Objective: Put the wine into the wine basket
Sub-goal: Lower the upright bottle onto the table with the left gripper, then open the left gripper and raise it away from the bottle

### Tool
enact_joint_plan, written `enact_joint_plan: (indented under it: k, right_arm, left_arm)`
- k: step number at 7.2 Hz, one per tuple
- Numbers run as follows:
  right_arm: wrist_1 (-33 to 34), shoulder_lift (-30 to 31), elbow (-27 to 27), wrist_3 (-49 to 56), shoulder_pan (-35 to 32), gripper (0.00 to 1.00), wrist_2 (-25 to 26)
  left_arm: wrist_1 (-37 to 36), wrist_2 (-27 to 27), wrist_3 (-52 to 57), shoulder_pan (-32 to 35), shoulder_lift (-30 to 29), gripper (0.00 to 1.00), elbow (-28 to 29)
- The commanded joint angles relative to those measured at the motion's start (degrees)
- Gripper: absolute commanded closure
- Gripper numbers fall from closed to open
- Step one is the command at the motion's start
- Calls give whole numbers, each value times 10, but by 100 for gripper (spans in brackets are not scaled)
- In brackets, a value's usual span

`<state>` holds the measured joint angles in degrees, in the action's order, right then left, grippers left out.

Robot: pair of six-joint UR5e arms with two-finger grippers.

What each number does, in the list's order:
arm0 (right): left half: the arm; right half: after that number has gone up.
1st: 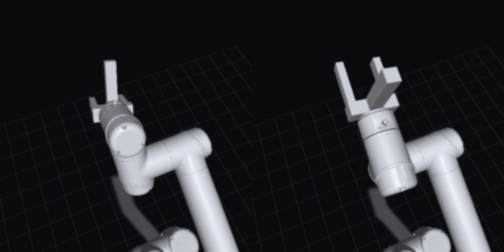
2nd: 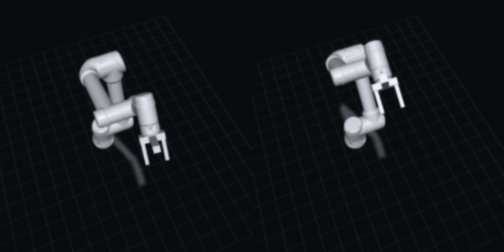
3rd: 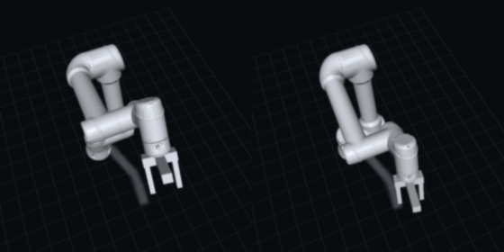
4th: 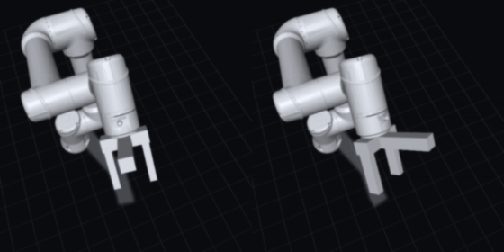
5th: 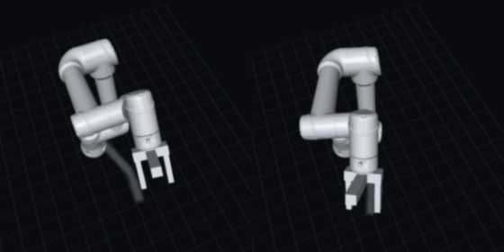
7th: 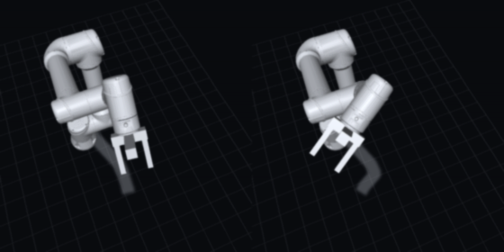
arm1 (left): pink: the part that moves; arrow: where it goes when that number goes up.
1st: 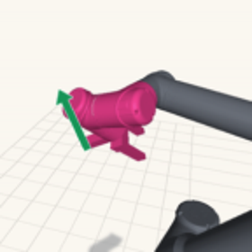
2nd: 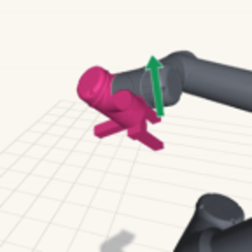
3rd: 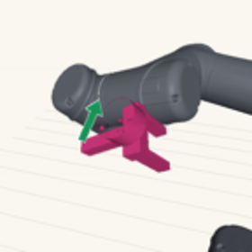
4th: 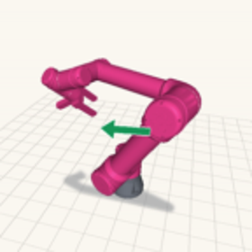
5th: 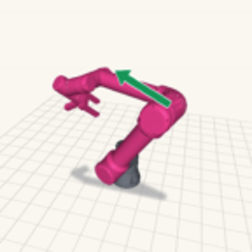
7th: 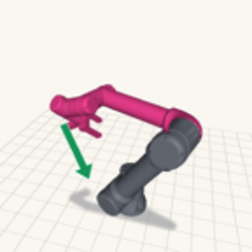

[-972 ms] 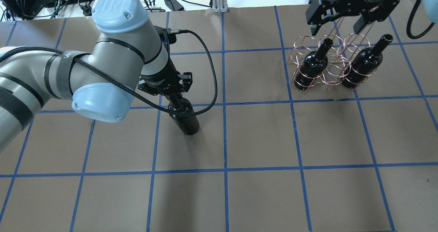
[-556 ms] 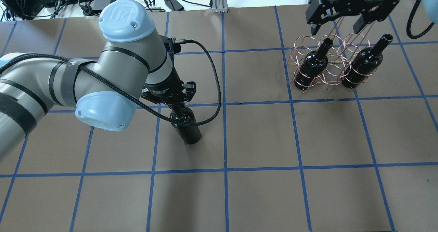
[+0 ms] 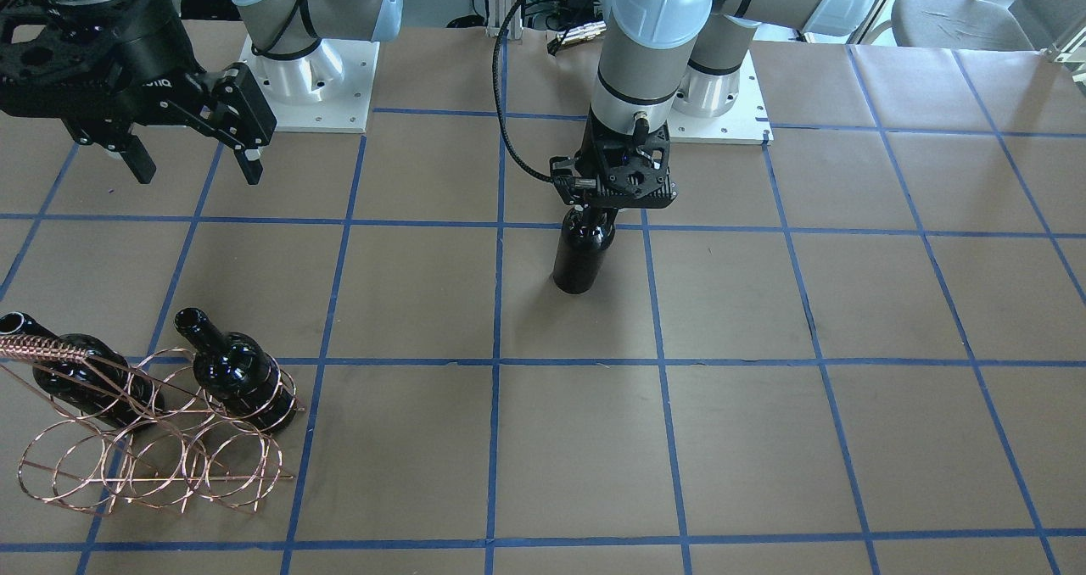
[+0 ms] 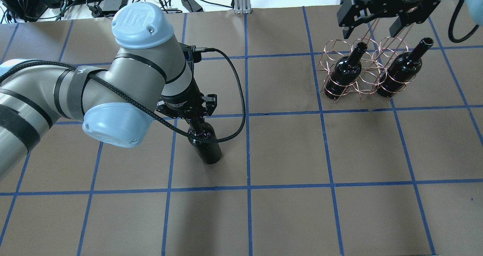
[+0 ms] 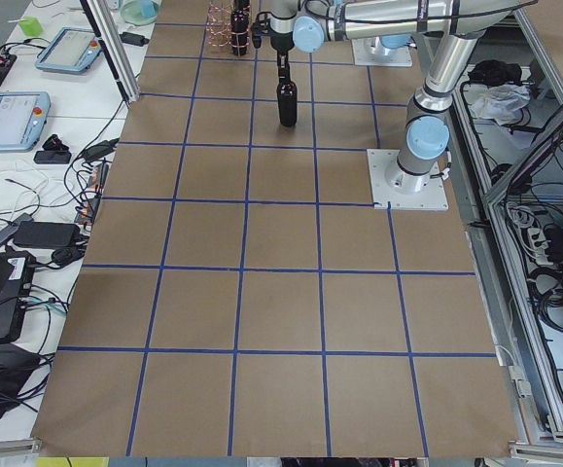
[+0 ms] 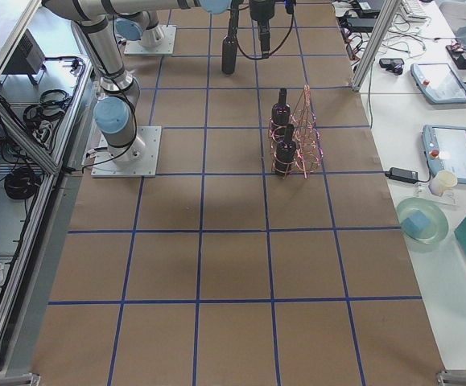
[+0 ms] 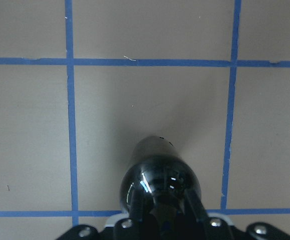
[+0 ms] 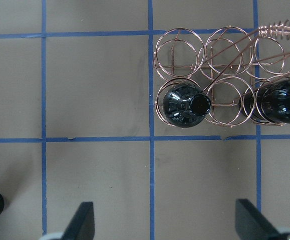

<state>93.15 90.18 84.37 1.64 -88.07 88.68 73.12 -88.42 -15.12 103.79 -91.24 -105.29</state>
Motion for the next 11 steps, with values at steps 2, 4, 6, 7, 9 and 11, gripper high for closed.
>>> enact_joint_plan:
  k: [2, 4, 6, 7, 9, 11]
  right_arm:
    - [-1, 0, 0, 0, 0, 0, 4]
    - [1, 3, -1, 4, 0, 0, 4]
    - [0, 6, -2, -1, 3, 0, -1]
    - [0, 6, -2, -1, 3, 0, -7]
    - [19, 0, -1, 6, 2, 0, 2]
    - [13, 3, -1, -2, -2, 0, -7]
  left_arm:
    - [9, 3, 0, 0, -3, 100, 0]
    - [11, 6, 5, 0, -10, 100, 0]
    - [11, 7, 2, 0, -4, 1, 8]
    - [30, 7, 2, 2, 5, 0, 27]
    - [138, 8, 3, 0, 8, 0, 110]
    - [162, 1, 12, -42, 5, 0, 152]
